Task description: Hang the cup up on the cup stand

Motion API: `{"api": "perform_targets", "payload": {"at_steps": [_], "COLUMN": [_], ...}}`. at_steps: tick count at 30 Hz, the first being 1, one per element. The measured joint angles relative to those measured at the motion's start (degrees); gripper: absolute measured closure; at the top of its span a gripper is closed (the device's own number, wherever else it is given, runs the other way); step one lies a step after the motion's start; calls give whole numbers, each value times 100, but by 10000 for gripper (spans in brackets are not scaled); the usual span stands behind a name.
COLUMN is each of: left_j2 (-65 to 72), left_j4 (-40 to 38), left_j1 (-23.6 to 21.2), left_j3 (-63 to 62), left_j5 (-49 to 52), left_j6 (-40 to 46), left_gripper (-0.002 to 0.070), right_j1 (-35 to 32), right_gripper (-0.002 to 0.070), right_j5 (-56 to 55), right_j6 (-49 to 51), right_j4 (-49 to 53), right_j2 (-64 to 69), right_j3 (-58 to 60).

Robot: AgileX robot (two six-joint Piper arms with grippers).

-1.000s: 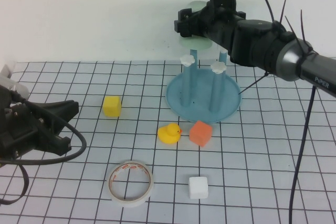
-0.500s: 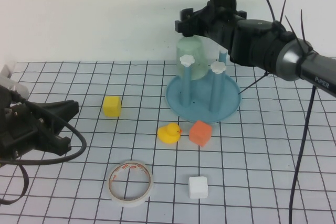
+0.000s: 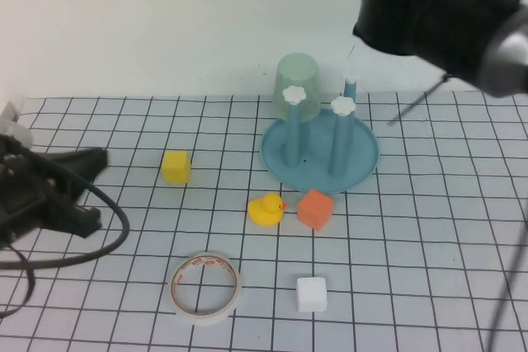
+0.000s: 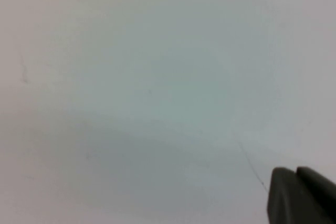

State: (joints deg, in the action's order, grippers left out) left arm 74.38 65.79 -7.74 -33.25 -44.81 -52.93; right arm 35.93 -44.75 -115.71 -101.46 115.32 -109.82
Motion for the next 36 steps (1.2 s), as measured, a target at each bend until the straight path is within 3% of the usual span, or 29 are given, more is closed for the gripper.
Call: {"api": "perform_targets", "payload": {"at_steps": [6,12,18,29,36], "left_j2": [-923,-1826,-3349,-6392,-7475], "left_j4": [310,1765,2168,2656,2936], "left_j1": [0,0,0,0,0], "left_j3": [0,25,511,2036,2553], "left_j5": [861,1284,1759,2442,2150], "left_j6": [-349,-1609,-2089,-3008,-3128], "left_gripper": [675,675,675,675,675], "right_j1": [106,106,106,106,106], "right_gripper": [677,678,678,678,678], "right_j5": [1002,3455,5127,6145,6318], "right_j6": [589,1145,1483,1597,2052], "right_j4": [0,11,99,229,253], "right_j2": [-1352,-2945,-4282,-6253,-7334], "right_j3": [1609,3687,5114,6643,7178]}}
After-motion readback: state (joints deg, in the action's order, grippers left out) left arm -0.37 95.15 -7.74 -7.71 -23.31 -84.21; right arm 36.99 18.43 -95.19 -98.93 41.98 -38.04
